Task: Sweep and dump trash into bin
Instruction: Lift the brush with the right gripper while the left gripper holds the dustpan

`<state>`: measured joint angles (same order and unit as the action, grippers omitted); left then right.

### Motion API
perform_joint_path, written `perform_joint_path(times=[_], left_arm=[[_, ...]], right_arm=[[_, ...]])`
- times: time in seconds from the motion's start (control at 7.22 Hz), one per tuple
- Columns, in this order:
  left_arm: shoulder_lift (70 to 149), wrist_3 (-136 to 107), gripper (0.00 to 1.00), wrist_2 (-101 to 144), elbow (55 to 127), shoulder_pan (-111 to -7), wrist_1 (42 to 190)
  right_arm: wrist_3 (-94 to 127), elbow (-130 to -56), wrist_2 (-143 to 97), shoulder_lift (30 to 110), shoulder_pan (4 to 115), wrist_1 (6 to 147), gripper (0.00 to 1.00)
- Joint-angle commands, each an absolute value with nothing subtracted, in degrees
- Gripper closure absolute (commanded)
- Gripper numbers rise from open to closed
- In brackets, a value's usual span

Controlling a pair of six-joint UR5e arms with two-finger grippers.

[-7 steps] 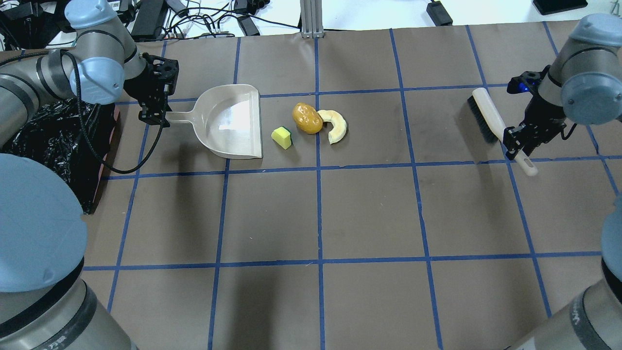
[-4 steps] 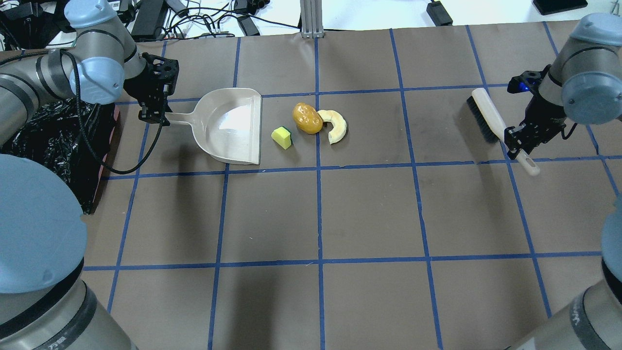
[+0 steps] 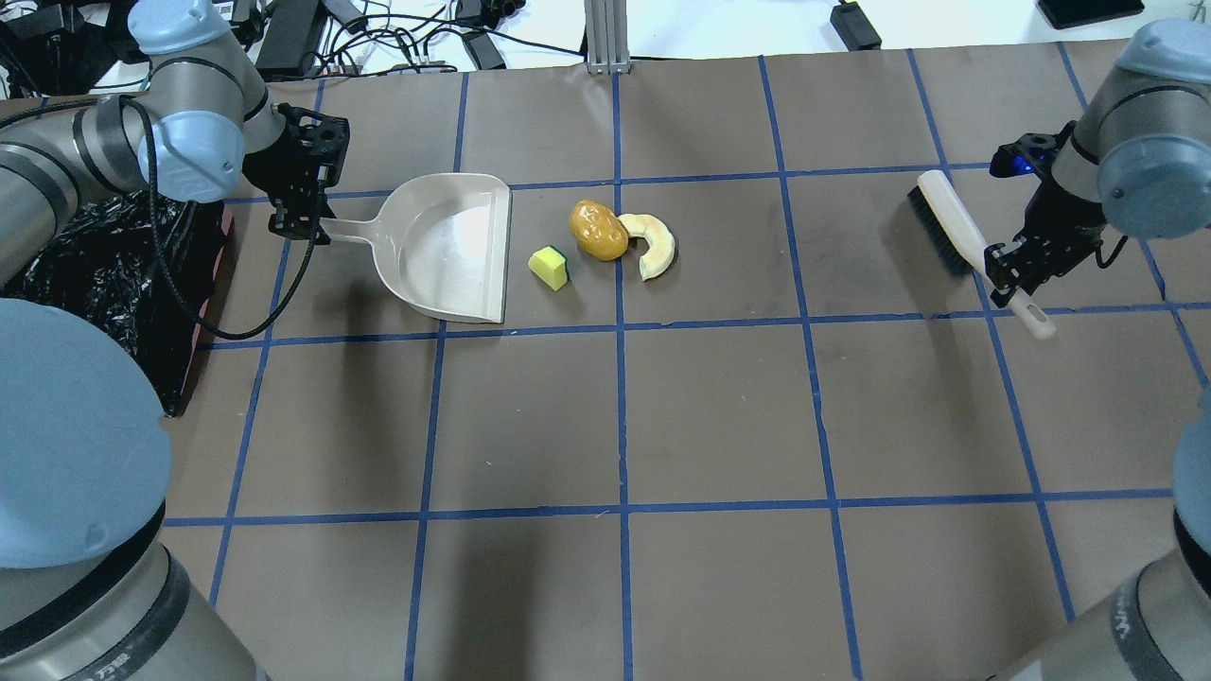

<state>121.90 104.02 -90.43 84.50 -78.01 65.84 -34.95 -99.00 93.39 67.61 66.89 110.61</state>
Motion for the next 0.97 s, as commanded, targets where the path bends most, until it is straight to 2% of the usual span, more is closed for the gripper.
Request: perform_joint_path(times=[0.0,0.42,0.83], left_arm=[[121.9,104.4,0.63,-90.6,84.4,-78.3,65.8],[121.9,104.1,0.63,-90.8,84.4,-79.5,65.8],[122.0,104.1,0.62,-90.9,84.4,-79.6,65.8]], right_arm=[[-34.9,-98.9,93.0,68.5,66.9,110.3,1.0],[-27.6,-98.8,88.4,69.8,68.5,109.8,1.0],[-15.6,-98.6,86.4,70.2,76.8,109.9,1.0]])
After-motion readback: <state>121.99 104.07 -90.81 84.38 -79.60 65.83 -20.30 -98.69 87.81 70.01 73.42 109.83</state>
